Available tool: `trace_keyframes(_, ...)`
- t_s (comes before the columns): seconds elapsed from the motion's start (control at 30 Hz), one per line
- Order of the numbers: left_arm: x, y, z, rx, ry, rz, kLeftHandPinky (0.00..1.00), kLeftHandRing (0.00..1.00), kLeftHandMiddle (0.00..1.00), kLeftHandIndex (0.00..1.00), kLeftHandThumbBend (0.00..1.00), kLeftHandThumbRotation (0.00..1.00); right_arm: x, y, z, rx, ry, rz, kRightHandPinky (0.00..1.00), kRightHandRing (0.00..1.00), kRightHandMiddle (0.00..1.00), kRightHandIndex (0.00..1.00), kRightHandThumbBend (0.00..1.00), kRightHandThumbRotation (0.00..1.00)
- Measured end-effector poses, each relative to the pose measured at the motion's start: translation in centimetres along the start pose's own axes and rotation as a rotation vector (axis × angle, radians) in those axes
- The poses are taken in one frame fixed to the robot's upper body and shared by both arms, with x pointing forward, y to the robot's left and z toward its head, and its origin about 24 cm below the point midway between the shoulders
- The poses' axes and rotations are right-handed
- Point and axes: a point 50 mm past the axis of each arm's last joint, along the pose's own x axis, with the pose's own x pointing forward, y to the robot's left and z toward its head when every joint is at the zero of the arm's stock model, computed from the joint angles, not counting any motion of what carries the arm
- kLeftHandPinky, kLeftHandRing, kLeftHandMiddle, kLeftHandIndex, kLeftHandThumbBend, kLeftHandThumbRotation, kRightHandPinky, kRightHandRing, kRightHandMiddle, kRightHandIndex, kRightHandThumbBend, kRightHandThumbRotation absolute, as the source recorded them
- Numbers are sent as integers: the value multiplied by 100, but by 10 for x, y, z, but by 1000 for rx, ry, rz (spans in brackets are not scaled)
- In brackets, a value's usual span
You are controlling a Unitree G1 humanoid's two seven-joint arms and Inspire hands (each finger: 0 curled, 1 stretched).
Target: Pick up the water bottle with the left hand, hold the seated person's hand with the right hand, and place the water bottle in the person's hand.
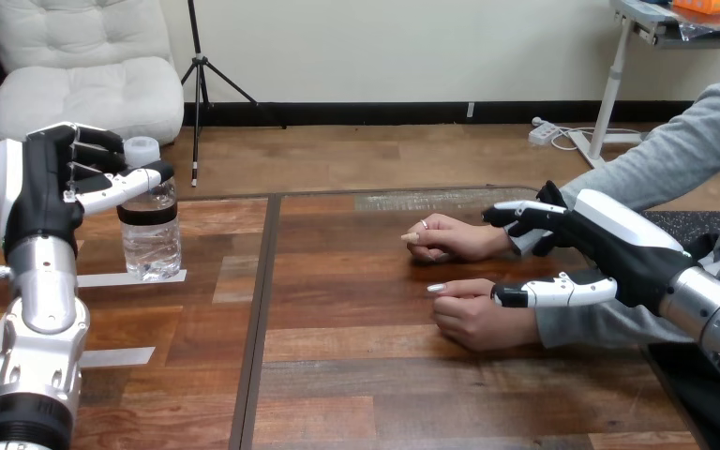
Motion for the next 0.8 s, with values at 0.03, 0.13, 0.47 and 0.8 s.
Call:
trace_keyframes(0.03, 0, 0, 0, 0, 0, 0, 31, 38, 44, 45, 76, 0, 0, 0, 0, -7, 6, 6, 71, 83, 86, 86, 100, 79)
trace_keyframes(0.13, 0, 0, 0, -1, 1, 0, 31, 38, 44, 45, 75, 0, 1, 0, -2, -24, 23, 21, 71, 84, 86, 86, 100, 78)
trace_keyframes(0.47, 0, 1, -1, -9, 5, -2, 31, 38, 44, 45, 75, 0, 3, 0, -5, -37, 69, 48, 73, 84, 87, 86, 100, 72)
trace_keyframes(0.8, 0, 1, -1, -8, 5, -3, 32, 38, 45, 45, 75, 0, 8, 2, -7, -65, 108, 93, 74, 84, 87, 86, 100, 63)
